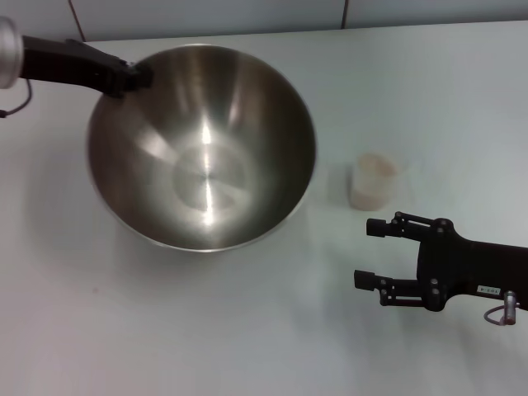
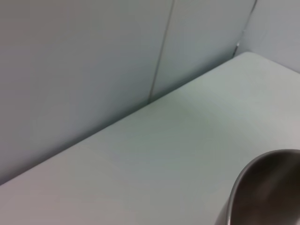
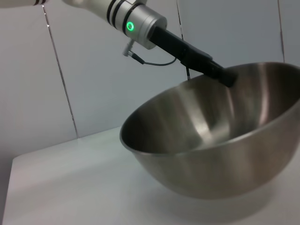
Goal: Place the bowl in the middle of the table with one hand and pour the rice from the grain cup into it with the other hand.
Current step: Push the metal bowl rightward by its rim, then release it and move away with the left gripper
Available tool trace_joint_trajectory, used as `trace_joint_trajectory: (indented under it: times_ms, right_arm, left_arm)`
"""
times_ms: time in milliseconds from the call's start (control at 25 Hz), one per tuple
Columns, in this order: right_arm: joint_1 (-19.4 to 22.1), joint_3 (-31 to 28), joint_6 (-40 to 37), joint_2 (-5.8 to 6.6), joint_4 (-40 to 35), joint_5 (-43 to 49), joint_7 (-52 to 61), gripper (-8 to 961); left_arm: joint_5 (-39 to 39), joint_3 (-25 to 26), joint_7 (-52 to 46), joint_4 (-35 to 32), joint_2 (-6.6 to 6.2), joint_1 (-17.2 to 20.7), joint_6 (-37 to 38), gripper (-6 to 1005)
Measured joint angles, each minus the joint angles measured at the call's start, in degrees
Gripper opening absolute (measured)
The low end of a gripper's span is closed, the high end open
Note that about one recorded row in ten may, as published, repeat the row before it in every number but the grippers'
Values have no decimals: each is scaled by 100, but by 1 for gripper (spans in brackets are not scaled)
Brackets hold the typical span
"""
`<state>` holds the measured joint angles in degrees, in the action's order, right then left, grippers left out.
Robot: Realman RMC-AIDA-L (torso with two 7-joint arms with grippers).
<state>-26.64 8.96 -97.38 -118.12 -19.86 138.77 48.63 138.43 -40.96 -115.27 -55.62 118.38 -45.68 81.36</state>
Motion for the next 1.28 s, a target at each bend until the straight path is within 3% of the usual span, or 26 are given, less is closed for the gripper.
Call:
trace_joint_trajectory:
  times_ms: [360, 1000, 1040, 1280]
  right_arm:
    - [1, 0, -6, 0, 0, 0, -2, 810]
    - [-5, 9, -11, 8, 0, 1, -2, 809]
    - [-7, 9, -14, 8, 0, 1, -3, 809]
    - [-15, 18, -19, 9, 0, 1, -3, 809]
  left_arm:
    - [-293, -344, 30, 466, 1, -87, -398, 39]
    - [-294, -452, 238, 1199, 5, -141, -984, 38]
    - [-294, -599, 355, 1488, 9, -163, -1248, 38]
    - [-295, -642, 329, 1522, 10, -169, -1297, 37]
